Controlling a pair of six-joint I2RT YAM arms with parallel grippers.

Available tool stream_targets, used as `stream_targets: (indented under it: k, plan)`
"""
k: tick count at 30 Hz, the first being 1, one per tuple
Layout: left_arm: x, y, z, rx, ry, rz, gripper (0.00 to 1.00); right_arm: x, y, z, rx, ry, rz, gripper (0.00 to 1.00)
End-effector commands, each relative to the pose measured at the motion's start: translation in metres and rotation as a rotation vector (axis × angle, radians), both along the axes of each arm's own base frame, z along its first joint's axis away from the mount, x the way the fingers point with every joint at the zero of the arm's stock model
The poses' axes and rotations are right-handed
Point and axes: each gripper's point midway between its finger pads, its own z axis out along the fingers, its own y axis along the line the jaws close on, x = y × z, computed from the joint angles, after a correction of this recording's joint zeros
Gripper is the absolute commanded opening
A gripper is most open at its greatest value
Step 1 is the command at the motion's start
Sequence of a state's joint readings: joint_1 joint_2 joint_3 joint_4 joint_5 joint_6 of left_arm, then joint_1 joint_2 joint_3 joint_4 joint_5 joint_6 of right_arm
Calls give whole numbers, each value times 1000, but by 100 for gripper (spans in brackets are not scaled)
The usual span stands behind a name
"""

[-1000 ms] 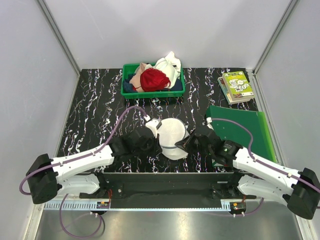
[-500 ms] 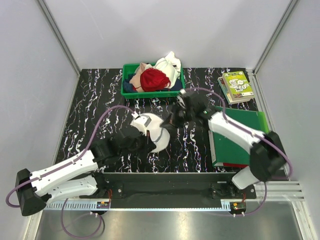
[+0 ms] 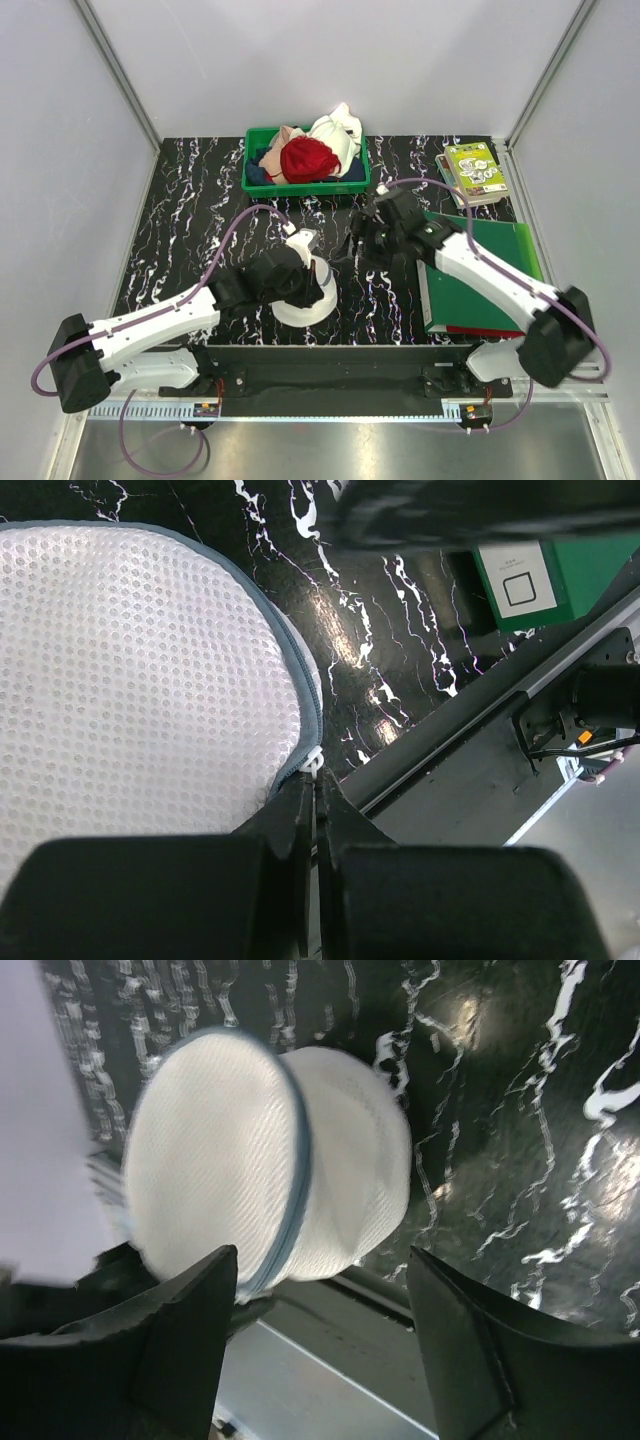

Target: Place the bra in the laundry bag and zip it closed

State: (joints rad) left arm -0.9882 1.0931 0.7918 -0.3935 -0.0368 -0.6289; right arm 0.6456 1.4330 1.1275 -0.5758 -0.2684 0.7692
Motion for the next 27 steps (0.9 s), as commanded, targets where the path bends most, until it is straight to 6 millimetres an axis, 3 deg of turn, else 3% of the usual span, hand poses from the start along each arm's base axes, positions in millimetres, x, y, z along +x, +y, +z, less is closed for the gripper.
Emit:
stream_targets:
  k: [1, 2, 3, 5, 6, 11, 15, 17, 18, 20, 23, 24, 25, 27]
  plan:
    - [4, -16, 31, -99, -45, -27, 0, -14, 0, 35, 166, -35, -78, 75]
    - [3, -16, 31, -99, -44, -26, 0, -23, 0, 25, 190, 8, -89, 75]
    - [3, -16, 31, -102, -45, -27, 0, -20, 7, 38, 274, 6, -133, 71]
    - [2, -15, 31, -108, -45, -25, 0, -26, 12, 29, 313, 39, -166, 67]
    - [2, -16, 32, -112, -45, -24, 0, -22, 19, 35, 367, 48, -197, 64]
    - [-1, -18, 31, -124, -33, -40, 0, -32, 50, 22, 398, 94, -157, 62]
    - [-4, -20, 30, -128, -26, -54, 0, -31, 63, 14, 407, 105, -157, 58]
    - [-4, -19, 30, -126, -26, -59, 0, -25, 58, 10, 394, 84, -194, 37]
    - [-5, -16, 27, -112, -23, -53, 0, -21, 55, 9, 388, 73, -206, 31]
    - [3, -3, 28, -79, -41, 21, 0, -19, 47, 3, 374, 64, -198, 17]
    - [13, 33, 10, 38, -18, 174, 0, -15, 37, 0, 373, 57, -135, 0]
    - [11, 46, 1, 83, 12, 199, 0, -8, 31, 1, 380, 52, -129, 0]
    - [14, 60, -12, 113, 41, 242, 0, -13, 31, 4, 401, 73, -72, 0]
    - [17, 81, -20, 127, 63, 306, 0, -11, 25, 4, 417, 78, -12, 0]
